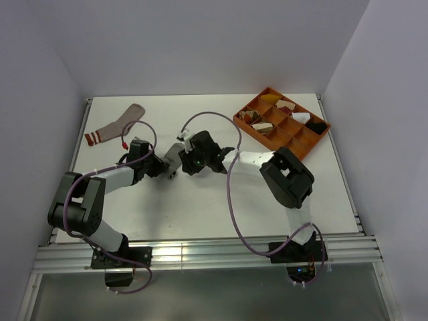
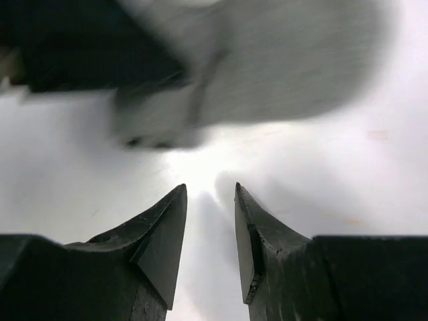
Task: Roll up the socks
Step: Roll the sock at the center of the board.
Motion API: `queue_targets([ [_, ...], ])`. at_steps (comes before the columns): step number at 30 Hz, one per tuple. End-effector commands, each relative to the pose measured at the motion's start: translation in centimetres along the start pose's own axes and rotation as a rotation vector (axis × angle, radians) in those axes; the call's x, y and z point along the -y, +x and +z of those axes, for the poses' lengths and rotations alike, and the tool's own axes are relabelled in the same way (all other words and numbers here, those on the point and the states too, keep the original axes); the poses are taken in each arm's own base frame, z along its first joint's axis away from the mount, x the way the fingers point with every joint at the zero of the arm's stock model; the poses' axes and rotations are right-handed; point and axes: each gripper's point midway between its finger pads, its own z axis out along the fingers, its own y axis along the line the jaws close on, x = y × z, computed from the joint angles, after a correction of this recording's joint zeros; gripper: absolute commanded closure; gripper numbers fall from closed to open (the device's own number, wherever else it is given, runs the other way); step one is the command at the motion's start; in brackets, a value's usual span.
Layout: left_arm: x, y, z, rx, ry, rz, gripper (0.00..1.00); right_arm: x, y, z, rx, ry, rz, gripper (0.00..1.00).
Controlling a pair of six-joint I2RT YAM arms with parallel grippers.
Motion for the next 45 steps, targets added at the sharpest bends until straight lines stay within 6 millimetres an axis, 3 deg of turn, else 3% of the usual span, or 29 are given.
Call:
queue_targets([
  [1,-1.6,1.0,-0.6,-0.036,-0.044,0.073,1.0,4.0,-5.4,-1.8,0.112,0.163,0.14,0.58],
  [5,-1.3,1.4,-0.8,-0.056,-0.023,0.091,1.0,6.1,-6.7,0.3,0.096,0.274,0.229,0.59],
  [9,-0.8,1.9,-1.0,-0.082,0.013,0.109,1.0,7.8,-6.4,1.2,0.077,0.371,0.3,0.59],
  [13,-0.3,2.3,-1.3,-0.099,0.04,0.13,1.0,8.1,-6.0,2.2,0.057,0.35,0.361,0.55],
  [17,-0.1,2.8,-1.5,-0.11,0.062,0.141,1.0,7.6,-5.3,2.8,0.045,0.278,0.398,0.43],
  [24,0.5,2.6,-1.7,-0.106,0.088,0.155,1.0,7.8,-2.8,4.3,-0.038,0.285,0.438,0.44],
  [27,0.8,2.4,-1.9,-0.095,0.098,0.161,1.0,7.7,-0.9,4.6,-0.085,0.286,0.455,0.55],
  [28,0.9,2.3,-2.0,-0.091,0.098,0.162,1.0,7.7,-0.6,4.5,-0.089,0.284,0.465,0.71],
  [32,1.1,1.6,-2.4,-0.057,0.094,0.151,1.0,7.8,0.5,3.1,-0.094,0.306,0.48,1.0],
  [40,0.3,-1.5,-3.4,0.064,0.007,0.089,1.0,8.3,3.1,0.2,-0.096,0.357,0.529,1.0],
  [45,-0.9,-1.4,-2.5,0.033,-0.068,0.115,1.0,7.7,3.4,-0.3,-0.054,0.332,0.57,1.0],
])
